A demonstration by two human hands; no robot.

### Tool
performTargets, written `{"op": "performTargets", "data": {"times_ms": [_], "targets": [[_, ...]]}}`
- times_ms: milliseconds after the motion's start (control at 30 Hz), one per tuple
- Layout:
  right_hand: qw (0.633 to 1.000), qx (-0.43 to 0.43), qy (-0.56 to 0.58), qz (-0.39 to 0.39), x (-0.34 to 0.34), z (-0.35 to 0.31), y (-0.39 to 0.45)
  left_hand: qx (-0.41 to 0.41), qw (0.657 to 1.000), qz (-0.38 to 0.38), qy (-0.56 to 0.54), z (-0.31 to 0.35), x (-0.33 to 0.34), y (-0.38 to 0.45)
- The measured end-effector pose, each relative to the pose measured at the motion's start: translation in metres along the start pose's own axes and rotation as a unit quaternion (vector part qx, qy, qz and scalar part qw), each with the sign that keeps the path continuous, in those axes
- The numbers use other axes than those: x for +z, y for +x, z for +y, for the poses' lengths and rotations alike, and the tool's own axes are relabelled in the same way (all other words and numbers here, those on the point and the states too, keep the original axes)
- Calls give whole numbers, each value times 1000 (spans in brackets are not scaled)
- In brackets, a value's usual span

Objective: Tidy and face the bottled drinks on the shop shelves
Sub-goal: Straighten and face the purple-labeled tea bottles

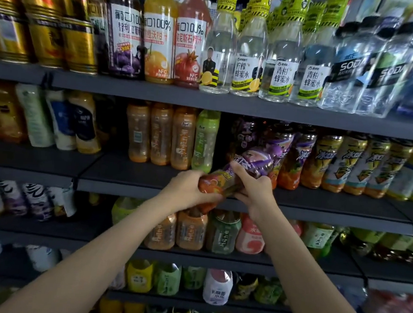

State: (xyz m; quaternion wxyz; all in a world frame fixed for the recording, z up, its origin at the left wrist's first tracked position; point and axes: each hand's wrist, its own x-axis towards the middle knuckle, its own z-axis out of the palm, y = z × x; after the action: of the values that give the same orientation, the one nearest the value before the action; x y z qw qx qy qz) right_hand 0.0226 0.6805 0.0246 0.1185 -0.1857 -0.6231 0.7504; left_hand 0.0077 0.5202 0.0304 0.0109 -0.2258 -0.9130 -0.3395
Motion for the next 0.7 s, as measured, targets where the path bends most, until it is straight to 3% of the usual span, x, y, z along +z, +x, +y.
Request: {"op": "performTargets", "data": {"times_ms": [67,133,233,400,433,500,567,700], "targets": [[997,19,68,0,-4,-9,-5,6,1000,15,-26,2,-3,-2],[990,25,139,-7,-9,-15,-7,-25,984,-11,-176,-2,-9,-5],[971,29,232,-37,-16,-20,-9,-85,902,-82,-415,-4,-9,-14],[954,38,290,-66,-20,-22,-14,-67,860,-79,-500,9,-7,-14],[954,37,288,-72,-21,-22,-16,-64,867,-68,-490,10,-7,-12],[964,41,250,-79,-23,-23,-18,-32,912,-9,-408,10,-8,-11],[974,51,207,-81,-23,-26,-20,58,956,76,-277,12,-12,-13],[978,69,179,-84,-12,-32,-26,217,968,109,-57,12,-17,-14]]}}
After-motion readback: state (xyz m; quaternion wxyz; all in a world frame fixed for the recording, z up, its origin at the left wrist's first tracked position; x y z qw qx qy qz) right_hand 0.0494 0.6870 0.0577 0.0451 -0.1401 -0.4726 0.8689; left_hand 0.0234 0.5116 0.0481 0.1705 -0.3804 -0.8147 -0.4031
